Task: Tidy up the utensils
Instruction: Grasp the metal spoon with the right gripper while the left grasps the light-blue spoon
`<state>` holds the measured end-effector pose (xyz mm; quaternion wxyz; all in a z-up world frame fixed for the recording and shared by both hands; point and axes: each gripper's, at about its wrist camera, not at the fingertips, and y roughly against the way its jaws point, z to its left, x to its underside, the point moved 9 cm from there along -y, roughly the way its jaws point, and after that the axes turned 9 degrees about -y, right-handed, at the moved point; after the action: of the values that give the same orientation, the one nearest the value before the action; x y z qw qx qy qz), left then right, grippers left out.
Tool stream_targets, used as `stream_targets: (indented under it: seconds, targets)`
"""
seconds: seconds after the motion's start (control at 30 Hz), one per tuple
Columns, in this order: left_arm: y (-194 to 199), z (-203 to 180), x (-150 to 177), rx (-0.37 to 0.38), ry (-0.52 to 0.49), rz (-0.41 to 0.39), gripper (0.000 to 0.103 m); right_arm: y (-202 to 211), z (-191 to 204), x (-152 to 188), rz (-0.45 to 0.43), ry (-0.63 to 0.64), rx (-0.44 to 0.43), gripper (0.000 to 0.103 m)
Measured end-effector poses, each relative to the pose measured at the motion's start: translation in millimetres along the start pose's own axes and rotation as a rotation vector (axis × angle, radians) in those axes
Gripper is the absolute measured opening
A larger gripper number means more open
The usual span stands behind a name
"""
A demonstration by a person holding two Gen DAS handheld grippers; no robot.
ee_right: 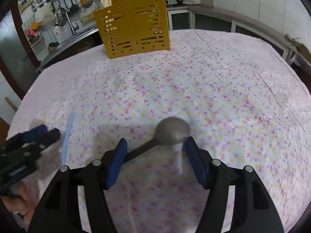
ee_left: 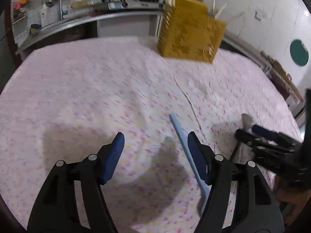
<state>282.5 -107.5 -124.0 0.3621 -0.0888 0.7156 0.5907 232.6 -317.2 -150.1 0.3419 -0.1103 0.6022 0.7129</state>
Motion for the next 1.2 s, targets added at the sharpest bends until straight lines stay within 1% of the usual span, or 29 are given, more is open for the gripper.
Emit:
stream_targets:
  seconds: [0.03, 0.07, 0.1, 0.13, 0.17, 0.2, 0.23, 0.27, 0.33, 0.37, 0.4, 0.43, 0.47, 0.5, 0.53, 0.57, 0.6, 0.63, 0.7, 0.73, 0.8, 0.83, 0.93, 1.07, 1.13, 1.2]
  targets:
    - [-7.5, -3.0, 0.6, -0.012, -0.007, 0.022, 0.066, -0.1, -2.2, -3.1, 0.009, 0.005, -0.014, 0.059]
    - [-11.6, -4.5, 1.8, -0.020, -0.007, 0.032, 0.066, -1.2, -2.7, -5.1, 0.014, 0.017, -0.014, 0.053]
    - [-15.8, -5.1, 0.7, -0.030, -0.006, 0.040, 0.068, -3.0, -2.4, -8.7, 0.019, 0.044, -0.010, 0.048]
    - [-19.3, -6.6, -2.4, -0.044, -0.009, 0.046, 0.069, -5.2, -2.0, -11.0, 0.023, 0.055, -0.013, 0.046]
    - [-21.2, -8.2, -5.1, -0.053, -0.016, 0.051, 0.069, -7.8, -1.8, -14.3, 0.027, 0.063, -0.021, 0.039]
    - [-22.6, -9.4, -6.3, -0.059, -0.025, 0.056, 0.069, -9.5, -2.4, -18.5, 0.030, 0.058, -0.035, 0.037]
    - [-25.8, -11.2, -8.1, -0.072, -0.041, 0.062, 0.069, -10.3, -2.0, -20.5, 0.036, 0.046, -0.062, 0.035]
    - [-27.1, -11.9, -9.0, -0.078, -0.047, 0.062, 0.070, -10.5, -2.2, -22.2, 0.038, 0.034, -0.092, 0.035]
    - [-29.3, -12.8, -11.5, -0.081, -0.056, 0.060, 0.070, -12.4, -2.0, -24.6, 0.035, 0.021, -0.125, 0.034]
    - [-29.7, -12.1, -13.1, -0.079, -0.048, 0.056, 0.070, -11.8, -0.7, -25.8, 0.028, 0.012, -0.162, 0.034]
    - [-29.6, -11.9, -15.1, -0.069, -0.039, 0.049, 0.069, -11.7, -0.6, -25.8, 0.028, 0.006, -0.180, 0.033]
    - [-29.2, -11.4, -16.9, -0.050, -0.030, 0.039, 0.066, -11.3, -0.1, -26.2, 0.027, -0.011, -0.208, 0.033]
    - [-29.7, -9.1, -18.3, -0.048, -0.020, 0.038, 0.063, -10.7, -0.2, -27.0, 0.029, -0.029, -0.237, 0.029]
    - [-28.8, -7.6, -19.6, -0.048, -0.015, 0.035, 0.055, -9.6, -1.1, -27.5, 0.027, -0.041, -0.252, 0.025]
    - [-28.6, -7.2, -20.8, -0.038, -0.010, 0.035, 0.045, -8.7, -2.1, -29.0, 0.022, -0.047, -0.252, 0.024]
    - [-29.0, -8.0, -21.3, -0.038, -0.014, 0.038, 0.040, -8.5, -0.7, -30.3, 0.019, -0.049, -0.257, 0.024]
    - [-29.5, -10.1, -22.2, -0.034, -0.025, 0.039, 0.024, -8.8, 0.4, -30.0, 0.022, -0.047, -0.259, 0.023]
    - [-29.7, -13.2, -22.2, -0.020, -0.031, 0.048, 0.018, -8.7, 1.6, -29.4, 0.023, -0.043, -0.259, 0.023]
    - [-29.6, -17.2, -22.1, -0.012, -0.041, 0.051, 0.012, -9.5, 1.3, -26.8, 0.047, -0.051, -0.259, 0.024]
    - [-29.7, -19.0, -21.5, -0.009, -0.051, 0.054, 0.011, -10.2, 1.1, -25.7, 0.062, -0.069, -0.278, 0.024]
    - [-28.5, -23.0, -20.4, 0.023, -0.053, 0.057, 0.010, -10.2, -1.1, -24.7, 0.078, -0.110, -0.318, 0.020]
    - [-28.5, -24.4, -19.5, 0.043, -0.049, 0.060, 0.009, -12.3, -2.8, -24.4, 0.103, -0.165, -0.362, 0.019]
    - [-29.0, -22.1, -18.9, 0.074, -0.037, 0.064, 0.008, -15.9, -4.0, -25.8, 0.124, -0.225, -0.404, 0.016]
    - [-27.9, -17.1, -20.2, 0.083, -0.051, 0.065, 0.008, -10.6, 6.6, -29.0, 0.115, -0.188, -0.392, 0.014]
    - [-26.5, -13.7, -21.4, 0.085, -0.054, 0.062, 0.008, -11.1, 15.5, -29.7, 0.115, -0.140, -0.359, 0.014]
    - [-25.4, -10.9, -21.6, 0.086, -0.066, 0.066, 0.008, -13.5, 27.0, -29.1, 0.117, -0.079, -0.303, 0.015]
